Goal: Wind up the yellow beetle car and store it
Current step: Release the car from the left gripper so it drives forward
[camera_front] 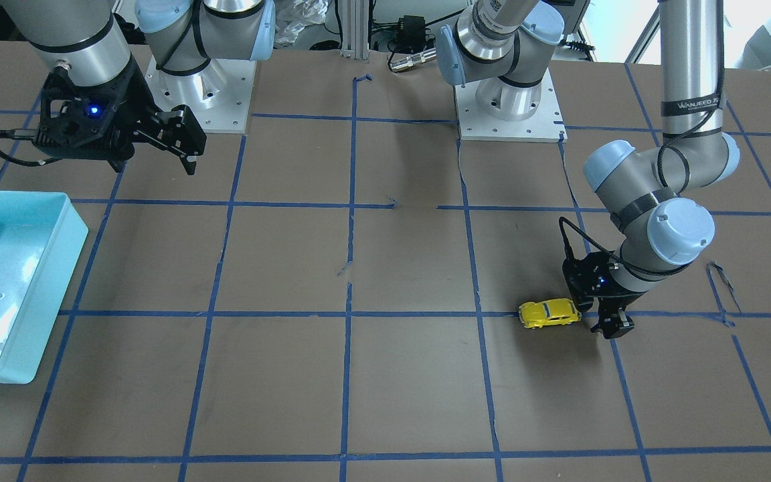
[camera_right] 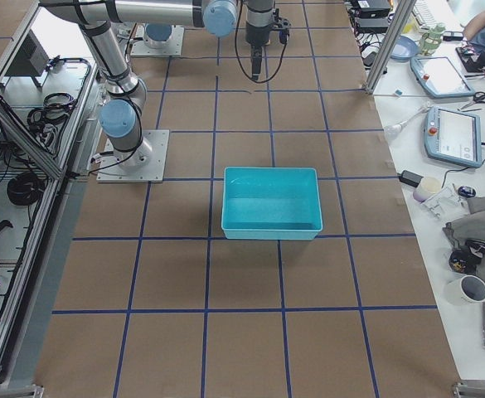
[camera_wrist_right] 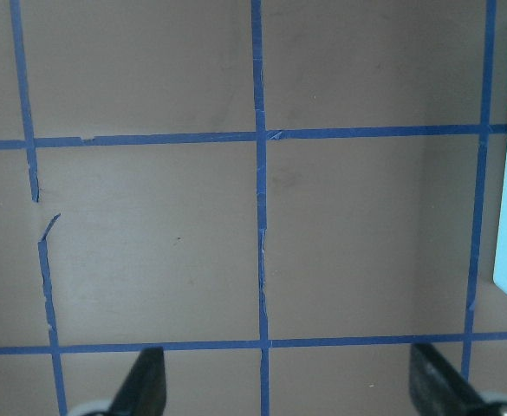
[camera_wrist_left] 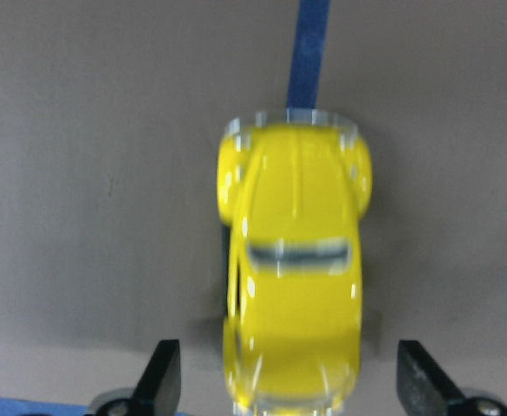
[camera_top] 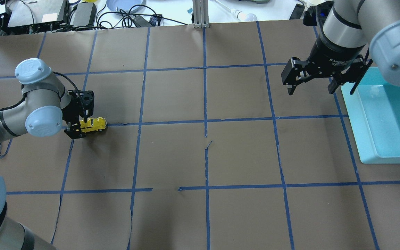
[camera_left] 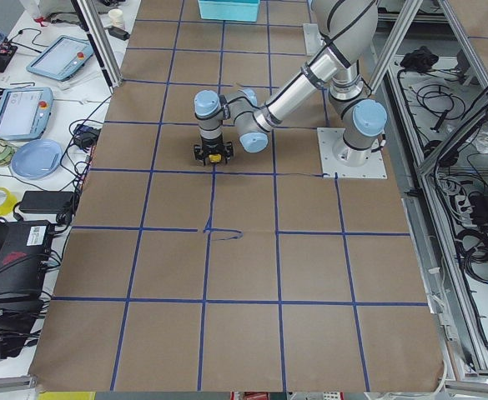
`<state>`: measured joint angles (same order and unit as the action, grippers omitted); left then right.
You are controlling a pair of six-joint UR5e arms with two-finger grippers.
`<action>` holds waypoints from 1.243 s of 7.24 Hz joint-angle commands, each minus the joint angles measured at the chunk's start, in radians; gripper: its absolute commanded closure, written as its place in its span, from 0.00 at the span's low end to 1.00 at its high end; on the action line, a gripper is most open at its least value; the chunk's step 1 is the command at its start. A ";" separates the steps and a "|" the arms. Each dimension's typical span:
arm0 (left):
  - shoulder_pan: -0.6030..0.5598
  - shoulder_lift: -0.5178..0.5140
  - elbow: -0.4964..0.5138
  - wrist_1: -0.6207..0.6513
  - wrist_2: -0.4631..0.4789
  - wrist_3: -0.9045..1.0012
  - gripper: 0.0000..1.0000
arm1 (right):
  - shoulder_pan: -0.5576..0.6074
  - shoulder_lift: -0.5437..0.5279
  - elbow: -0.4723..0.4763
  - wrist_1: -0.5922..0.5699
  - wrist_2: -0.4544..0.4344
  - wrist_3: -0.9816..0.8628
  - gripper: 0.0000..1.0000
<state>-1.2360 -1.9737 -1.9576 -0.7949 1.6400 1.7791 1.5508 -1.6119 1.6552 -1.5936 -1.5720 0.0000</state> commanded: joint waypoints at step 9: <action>-0.017 0.029 -0.004 -0.014 -0.016 -0.100 0.13 | -0.009 0.009 -0.002 -0.020 -0.006 -0.014 0.00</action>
<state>-1.2497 -1.9493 -1.9602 -0.8066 1.6264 1.7274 1.5431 -1.6049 1.6541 -1.6073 -1.5773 -0.0123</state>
